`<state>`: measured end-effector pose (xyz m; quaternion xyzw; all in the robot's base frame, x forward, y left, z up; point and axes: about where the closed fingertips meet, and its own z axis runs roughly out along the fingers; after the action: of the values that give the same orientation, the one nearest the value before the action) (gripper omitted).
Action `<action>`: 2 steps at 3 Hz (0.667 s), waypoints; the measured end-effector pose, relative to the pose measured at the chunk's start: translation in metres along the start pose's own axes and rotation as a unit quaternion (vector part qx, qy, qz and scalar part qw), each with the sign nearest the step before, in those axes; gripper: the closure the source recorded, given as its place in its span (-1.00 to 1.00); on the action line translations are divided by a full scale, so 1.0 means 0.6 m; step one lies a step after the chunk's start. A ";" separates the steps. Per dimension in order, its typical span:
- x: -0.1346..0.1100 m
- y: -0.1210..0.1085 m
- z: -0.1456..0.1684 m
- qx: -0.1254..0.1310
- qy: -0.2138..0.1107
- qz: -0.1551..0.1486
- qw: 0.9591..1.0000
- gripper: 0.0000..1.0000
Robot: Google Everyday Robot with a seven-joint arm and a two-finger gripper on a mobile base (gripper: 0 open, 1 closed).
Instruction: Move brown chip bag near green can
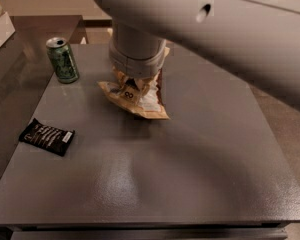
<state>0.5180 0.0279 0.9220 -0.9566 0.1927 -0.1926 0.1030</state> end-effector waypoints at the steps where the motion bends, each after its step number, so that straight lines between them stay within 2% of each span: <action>1: -0.037 -0.041 0.015 0.016 0.014 -0.041 0.999 1.00; 2: -0.060 -0.070 0.033 0.022 0.019 -0.058 0.998 1.00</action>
Offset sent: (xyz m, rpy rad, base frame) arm -0.0080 0.0826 -0.0346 -0.0318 -0.0786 0.1420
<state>0.5091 0.0830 0.9036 -0.9599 0.1349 -0.2206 0.1086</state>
